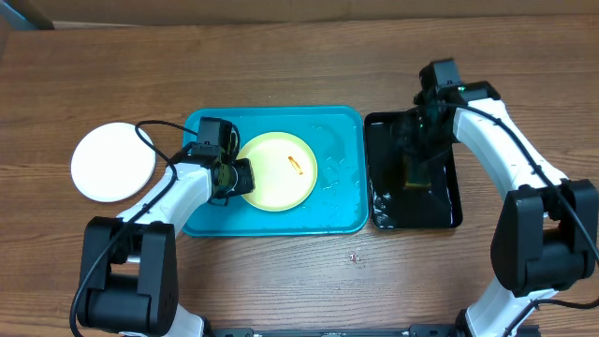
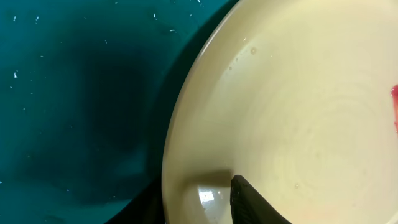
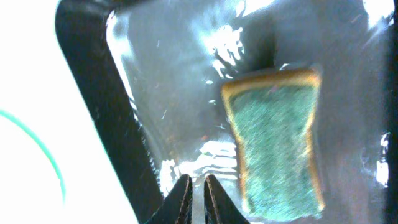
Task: Clean dirty plates on tray and stack at the side
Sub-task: 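Grasp the sponge with the right gripper and squeeze it over the black tray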
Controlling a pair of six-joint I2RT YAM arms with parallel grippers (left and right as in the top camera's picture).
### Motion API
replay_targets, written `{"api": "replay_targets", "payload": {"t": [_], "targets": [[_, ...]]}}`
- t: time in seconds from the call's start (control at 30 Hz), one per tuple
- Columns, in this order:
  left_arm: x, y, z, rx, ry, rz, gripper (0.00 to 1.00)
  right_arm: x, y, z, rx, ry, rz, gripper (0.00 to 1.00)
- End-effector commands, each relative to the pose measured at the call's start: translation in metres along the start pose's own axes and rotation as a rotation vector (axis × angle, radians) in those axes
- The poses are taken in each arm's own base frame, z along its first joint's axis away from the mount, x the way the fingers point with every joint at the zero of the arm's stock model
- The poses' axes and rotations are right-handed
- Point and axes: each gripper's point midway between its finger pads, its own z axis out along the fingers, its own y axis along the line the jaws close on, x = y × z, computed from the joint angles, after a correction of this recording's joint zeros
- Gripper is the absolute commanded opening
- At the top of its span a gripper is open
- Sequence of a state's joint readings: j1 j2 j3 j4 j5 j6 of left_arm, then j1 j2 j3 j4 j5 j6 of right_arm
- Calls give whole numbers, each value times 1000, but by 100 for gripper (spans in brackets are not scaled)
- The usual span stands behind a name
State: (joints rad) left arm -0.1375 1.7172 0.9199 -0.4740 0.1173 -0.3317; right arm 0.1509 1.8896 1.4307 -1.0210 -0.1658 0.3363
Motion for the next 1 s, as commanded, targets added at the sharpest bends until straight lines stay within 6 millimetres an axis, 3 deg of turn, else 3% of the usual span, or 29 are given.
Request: {"api": "replay_targets", "payload": {"t": [0.0, 0.13, 0.27, 0.43, 0.53, 0.63, 0.77, 0.87, 0.97], "targets": [[-1, -4, 3, 6, 7, 24, 35, -6, -22, 1, 115, -47, -6, 10], [-2, -4, 3, 8, 2, 25, 36, -7, -44, 23, 200, -91, 15, 10], [-2, -4, 3, 8, 3, 24, 36, -4, -51, 51, 179, -130, 11, 11], [-2, -4, 3, 7, 2, 25, 36, 15, -45, 71, 96, -85, 8, 26], [-2, -3, 3, 5, 1, 25, 36, 9, -29, 58, 31, -78, -40, 32], [-2, -3, 3, 4, 2, 25, 40, -1, -9, 16, -18, -59, -132, 38], [-2, -3, 3, 4, 2, 25, 41, -13, -10, -29, 60, -74, -127, 41], [-2, -4, 3, 5, 0, 25, 42, -6, -16, -32, 94, -47, -120, 44], [-3, -4, 3, 6, -2, 25, 42, 9, -30, -23, 144, 7, -103, 45]]}}
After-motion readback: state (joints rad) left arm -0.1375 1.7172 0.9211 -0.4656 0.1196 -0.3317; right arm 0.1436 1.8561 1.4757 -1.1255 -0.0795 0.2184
